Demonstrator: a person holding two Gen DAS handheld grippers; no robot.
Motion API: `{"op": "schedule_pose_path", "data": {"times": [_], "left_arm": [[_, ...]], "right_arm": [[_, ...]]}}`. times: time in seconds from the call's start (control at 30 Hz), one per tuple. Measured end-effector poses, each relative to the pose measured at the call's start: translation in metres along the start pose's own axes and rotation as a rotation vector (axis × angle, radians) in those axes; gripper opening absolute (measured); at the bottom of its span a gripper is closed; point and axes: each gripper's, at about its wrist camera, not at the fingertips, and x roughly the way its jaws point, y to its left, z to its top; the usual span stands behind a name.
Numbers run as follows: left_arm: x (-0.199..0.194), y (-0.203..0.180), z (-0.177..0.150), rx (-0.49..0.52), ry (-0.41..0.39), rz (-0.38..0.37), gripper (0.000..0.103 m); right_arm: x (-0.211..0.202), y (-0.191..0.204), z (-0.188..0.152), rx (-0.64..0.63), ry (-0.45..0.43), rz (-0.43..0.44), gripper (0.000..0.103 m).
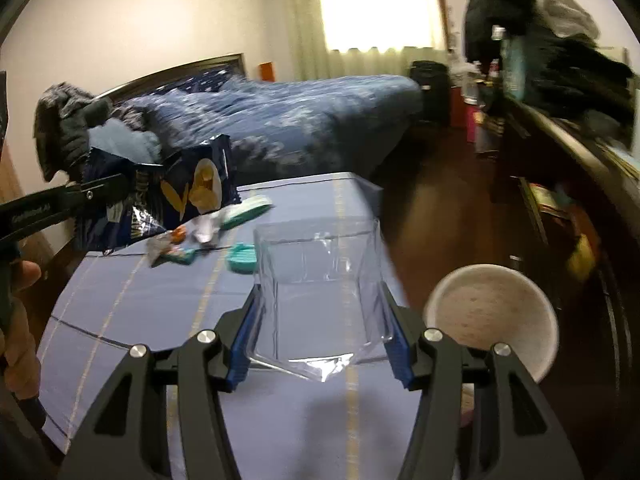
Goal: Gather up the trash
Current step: 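Grasp the clear plastic bag with the right tool while the left tool holds the chip bag, then carry chip bag and clear bag over the wastebasket and open both tools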
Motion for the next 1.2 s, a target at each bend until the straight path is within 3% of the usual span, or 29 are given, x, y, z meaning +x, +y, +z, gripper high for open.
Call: {"op": "schedule_pose_path", "data": {"times": [0.6,0.83,1.2], "left_arm": [[0.073,-0.148,-0.002,0.198,0.101,-0.212,0.004],[0.115,-0.186,-0.002,0.238,0.151,-0.215,0.004],[0.176,-0.222,-0.018,0.275,0.252,-0.229,0.006]], "right_arm": [[-0.023,-0.151,-0.023,0.213,-0.028,-0.242,0.056],[-0.003,-0.186,-0.034,0.256,0.008,-0.297,0.056],[0.050,-0.211,-0.044,0.279,0.085,-0.298,0.056]]}}
